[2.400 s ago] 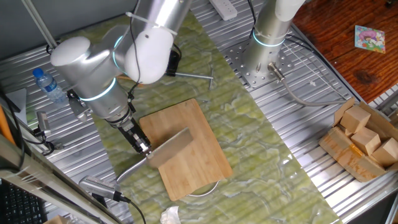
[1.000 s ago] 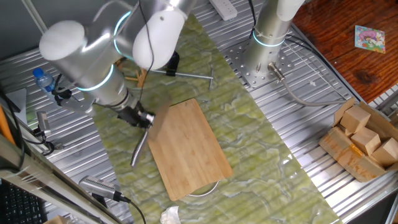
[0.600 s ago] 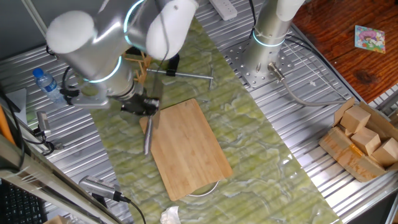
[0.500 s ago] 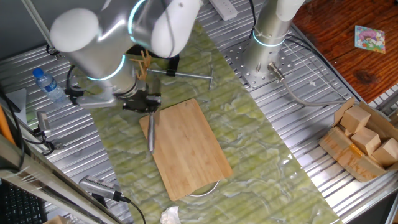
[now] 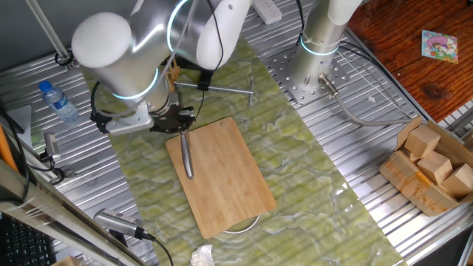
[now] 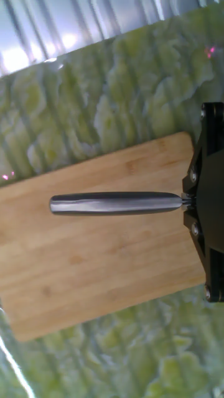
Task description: Put the knife on the knife rack
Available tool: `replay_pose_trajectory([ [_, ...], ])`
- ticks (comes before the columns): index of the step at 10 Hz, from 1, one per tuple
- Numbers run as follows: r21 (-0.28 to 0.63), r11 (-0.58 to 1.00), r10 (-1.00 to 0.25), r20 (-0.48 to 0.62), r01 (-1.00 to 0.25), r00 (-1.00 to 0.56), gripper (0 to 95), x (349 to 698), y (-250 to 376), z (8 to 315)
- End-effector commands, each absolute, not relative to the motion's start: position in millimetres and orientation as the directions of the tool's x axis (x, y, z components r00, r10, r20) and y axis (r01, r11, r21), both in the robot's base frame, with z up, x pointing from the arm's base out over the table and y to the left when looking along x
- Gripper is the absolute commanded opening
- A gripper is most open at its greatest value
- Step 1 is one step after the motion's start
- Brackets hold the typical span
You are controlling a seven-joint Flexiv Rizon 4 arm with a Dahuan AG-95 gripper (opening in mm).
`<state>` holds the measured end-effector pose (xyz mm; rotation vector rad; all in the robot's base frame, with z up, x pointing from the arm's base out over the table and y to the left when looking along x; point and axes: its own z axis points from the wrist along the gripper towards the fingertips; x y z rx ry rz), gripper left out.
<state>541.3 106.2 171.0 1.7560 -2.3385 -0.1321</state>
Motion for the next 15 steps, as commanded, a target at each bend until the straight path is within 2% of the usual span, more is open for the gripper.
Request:
replay_pose_trajectory([
  [1,0.184,0.35,-0.933,0.15,-0.918,-0.326,0.0,540,105,171],
  [3,0.176,0.413,-0.909,0.144,-0.893,-0.392,0.0,540,105,171],
  [7,0.173,0.419,-0.907,0.122,-0.892,-0.402,0.0,540,105,171],
  [11,0.185,0.293,-0.955,0.112,-0.938,-0.276,0.0,540,105,171],
  [12,0.18,0.209,-0.973,0.133,-0.961,-0.186,0.0,531,86,180],
  [15,0.174,0.139,-0.984,0.136,-0.975,-0.116,0.0,519,55,195],
])
